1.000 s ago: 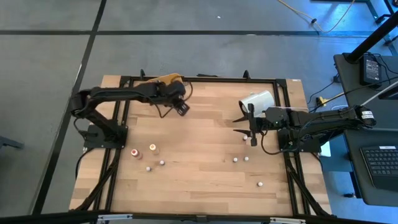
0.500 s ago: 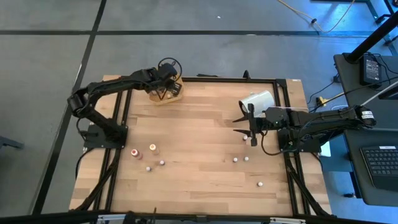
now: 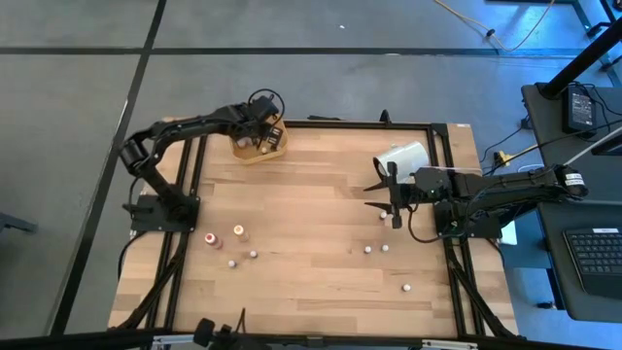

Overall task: Pick & Place food coloring
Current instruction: Put the large purple food coloring bottle into the yellow bin

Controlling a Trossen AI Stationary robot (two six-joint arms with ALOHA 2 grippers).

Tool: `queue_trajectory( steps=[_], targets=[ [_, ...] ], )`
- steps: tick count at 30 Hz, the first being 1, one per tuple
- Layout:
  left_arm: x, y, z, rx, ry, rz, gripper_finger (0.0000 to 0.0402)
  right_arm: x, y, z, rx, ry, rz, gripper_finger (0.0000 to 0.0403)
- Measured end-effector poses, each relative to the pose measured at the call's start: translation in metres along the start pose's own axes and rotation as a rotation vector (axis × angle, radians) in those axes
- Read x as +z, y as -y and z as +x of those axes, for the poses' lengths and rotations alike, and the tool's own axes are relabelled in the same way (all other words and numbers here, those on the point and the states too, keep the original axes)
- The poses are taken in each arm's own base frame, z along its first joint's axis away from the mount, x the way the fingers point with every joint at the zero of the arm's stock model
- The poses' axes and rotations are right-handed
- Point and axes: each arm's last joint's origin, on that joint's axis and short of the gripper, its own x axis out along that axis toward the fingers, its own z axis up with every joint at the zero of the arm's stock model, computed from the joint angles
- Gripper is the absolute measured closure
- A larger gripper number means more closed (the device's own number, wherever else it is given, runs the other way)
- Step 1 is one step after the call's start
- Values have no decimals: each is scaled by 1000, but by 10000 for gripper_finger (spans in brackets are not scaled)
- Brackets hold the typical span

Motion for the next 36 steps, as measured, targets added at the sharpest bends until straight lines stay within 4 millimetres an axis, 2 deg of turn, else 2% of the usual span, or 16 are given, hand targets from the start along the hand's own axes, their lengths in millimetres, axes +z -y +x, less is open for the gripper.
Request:
queue_trajectory(
  steps=[6,36],
  targets=[
    [-2,1,9,5,-33,6,276,0,0,0,0,0,0,230],
    [-1,-1,10,16,-28,5,265,0,0,0,0,0,0,230]
  ],
)
